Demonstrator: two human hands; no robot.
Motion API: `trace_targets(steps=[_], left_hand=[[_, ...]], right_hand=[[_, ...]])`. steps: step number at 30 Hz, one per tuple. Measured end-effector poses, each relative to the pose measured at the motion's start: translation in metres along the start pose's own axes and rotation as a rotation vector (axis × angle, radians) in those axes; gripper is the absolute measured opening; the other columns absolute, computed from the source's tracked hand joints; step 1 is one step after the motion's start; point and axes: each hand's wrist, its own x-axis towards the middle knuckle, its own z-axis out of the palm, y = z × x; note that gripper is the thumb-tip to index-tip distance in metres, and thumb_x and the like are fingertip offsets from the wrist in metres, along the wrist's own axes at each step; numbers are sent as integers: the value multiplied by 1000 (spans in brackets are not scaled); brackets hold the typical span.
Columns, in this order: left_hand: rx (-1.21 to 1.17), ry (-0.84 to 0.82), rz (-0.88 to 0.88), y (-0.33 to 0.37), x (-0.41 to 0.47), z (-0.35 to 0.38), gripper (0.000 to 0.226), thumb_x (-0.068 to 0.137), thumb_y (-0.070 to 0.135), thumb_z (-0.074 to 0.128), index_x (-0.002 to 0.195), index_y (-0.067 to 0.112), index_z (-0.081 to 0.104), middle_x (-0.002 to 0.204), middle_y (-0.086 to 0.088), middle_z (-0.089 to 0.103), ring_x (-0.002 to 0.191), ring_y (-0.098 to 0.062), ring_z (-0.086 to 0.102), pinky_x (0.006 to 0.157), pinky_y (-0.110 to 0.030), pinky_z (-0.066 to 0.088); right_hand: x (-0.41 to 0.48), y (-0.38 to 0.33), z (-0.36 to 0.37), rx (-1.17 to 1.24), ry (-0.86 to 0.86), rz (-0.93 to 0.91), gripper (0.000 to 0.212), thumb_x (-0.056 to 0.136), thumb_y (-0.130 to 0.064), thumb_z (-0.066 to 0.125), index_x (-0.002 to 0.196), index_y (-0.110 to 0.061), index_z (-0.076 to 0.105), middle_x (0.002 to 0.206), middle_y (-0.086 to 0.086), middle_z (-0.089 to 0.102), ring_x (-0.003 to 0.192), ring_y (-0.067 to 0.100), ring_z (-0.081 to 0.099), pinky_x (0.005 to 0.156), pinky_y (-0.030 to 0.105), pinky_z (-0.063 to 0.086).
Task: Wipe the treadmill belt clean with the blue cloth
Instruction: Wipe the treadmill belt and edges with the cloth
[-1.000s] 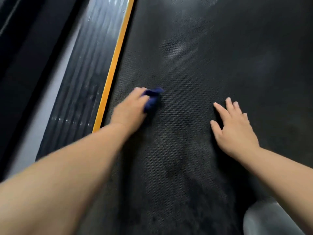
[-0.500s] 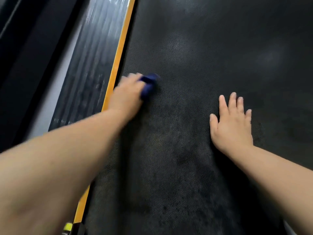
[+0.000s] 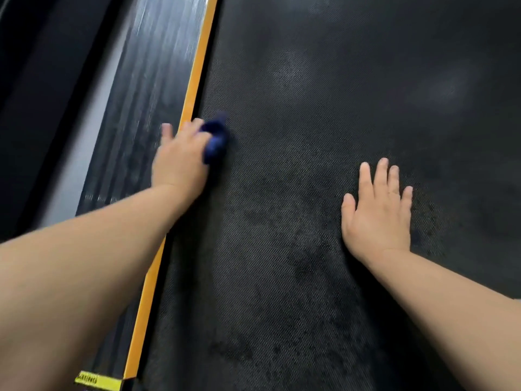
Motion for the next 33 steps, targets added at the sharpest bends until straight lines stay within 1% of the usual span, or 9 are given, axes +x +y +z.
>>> trace_targets(steps=[2,6,10,18,20,25,28,30,33], left_hand=[[-76,3,-258,4,3,3,28,82,2,52,109,6,59,138,-17,46,132,-35,34,111,-50,20],[-444,57,-493,77,-29,5,35,77,24,45,106,15,62,130,-10,52,123,-26,41,95,-40,41],[-434,-95,79,134,-66,12,49,82,44,49,112,8,64,143,-14,44,137,-36,33,112,-46,29],[-197,-70,400,95,-42,9,33,85,26,51,106,6,67,105,-19,61,86,-38,58,73,-43,52],[-192,13,292,86,-23,7,32,82,22,49,103,3,66,109,-22,59,91,-41,57,78,-44,52],[-364,129,-445,120,12,14,31,89,23,51,115,10,62,126,-16,52,112,-35,50,92,-39,42],[-503,124,-187,205,-1,22,27,83,24,50,99,10,66,107,-17,61,98,-35,57,87,-40,48],[-554,53,93,255,-17,23,29,80,22,47,95,9,68,110,-17,63,97,-34,61,89,-38,50],[-557,-89,215,262,-16,21,35,83,25,43,100,7,67,123,-21,59,100,-40,61,90,-45,49]], right_hand=[[-1,-2,3,-6,22,7,63,96,-39,26,152,-16,7,160,9,-2,147,24,-4,118,45,-2],[0,-2,4,5,32,14,62,96,-39,26,152,-17,8,160,8,-1,147,23,-4,118,44,-2],[1,1,-3,21,2,1,62,97,-40,28,152,-19,8,160,6,-3,147,22,-5,117,44,-2],[-1,20,-17,134,-77,-115,60,98,-43,31,151,-26,10,160,1,-4,146,18,-8,118,38,-3],[-1,26,-23,226,-79,-120,55,99,-36,33,150,-27,17,160,-1,3,147,17,-4,118,38,1],[-3,69,-26,354,24,-54,48,97,-24,40,144,-24,33,156,-7,21,146,15,8,119,36,8],[-1,90,-26,357,76,-41,46,95,-16,42,141,-20,41,154,-5,28,145,14,15,117,31,13],[0,100,-26,385,115,0,46,94,-12,42,139,-19,44,153,-4,32,144,14,19,114,29,17],[-4,110,-25,447,173,89,43,95,-14,40,138,-18,47,151,0,36,142,15,24,112,24,16]])
